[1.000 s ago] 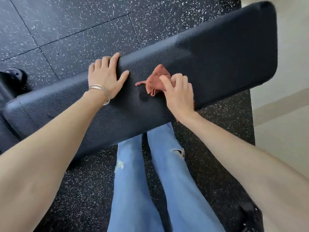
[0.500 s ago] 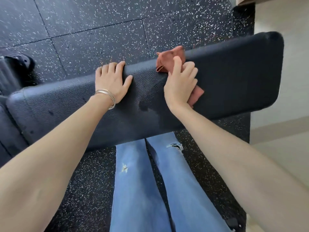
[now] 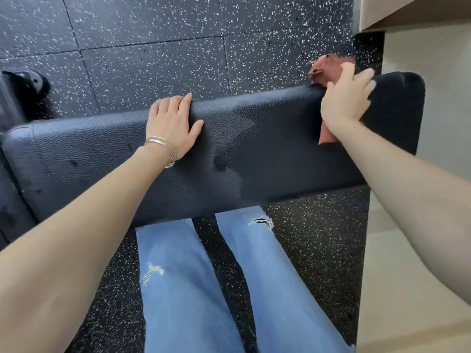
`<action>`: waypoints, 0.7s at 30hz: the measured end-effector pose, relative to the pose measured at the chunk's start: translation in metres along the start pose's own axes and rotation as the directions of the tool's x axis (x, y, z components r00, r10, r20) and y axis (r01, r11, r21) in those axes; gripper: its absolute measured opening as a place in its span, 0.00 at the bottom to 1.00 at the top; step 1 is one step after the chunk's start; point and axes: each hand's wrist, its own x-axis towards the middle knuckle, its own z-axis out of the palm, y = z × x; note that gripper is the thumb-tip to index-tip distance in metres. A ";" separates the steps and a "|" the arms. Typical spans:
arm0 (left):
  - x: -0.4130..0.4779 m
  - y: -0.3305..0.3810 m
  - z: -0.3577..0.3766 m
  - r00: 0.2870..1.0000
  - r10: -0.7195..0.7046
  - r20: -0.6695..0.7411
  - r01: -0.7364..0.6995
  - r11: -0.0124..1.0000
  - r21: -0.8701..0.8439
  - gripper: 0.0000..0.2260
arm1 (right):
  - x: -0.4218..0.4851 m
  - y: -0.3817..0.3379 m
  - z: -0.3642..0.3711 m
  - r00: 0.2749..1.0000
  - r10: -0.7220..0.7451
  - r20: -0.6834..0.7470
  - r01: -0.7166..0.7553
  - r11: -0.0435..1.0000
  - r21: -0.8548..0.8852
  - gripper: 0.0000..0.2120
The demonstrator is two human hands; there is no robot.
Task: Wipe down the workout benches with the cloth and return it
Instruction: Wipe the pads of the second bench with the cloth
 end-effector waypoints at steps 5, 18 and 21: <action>-0.013 -0.029 0.002 1.000 -0.018 -0.012 0.018 1.000 0.004 0.27 | -0.077 -0.080 0.026 0.992 -0.113 -0.049 0.115 0.992 0.045 0.13; -0.047 -0.113 -0.001 1.000 0.015 -0.014 -0.015 0.999 0.030 0.29 | -0.075 -0.063 0.007 0.996 -0.064 0.059 0.066 0.997 -0.031 0.17; -0.049 -0.115 0.007 0.998 0.026 -0.052 -0.026 1.000 -0.002 0.29 | -0.088 -0.059 0.015 0.995 0.093 0.020 -0.093 0.996 -0.001 0.16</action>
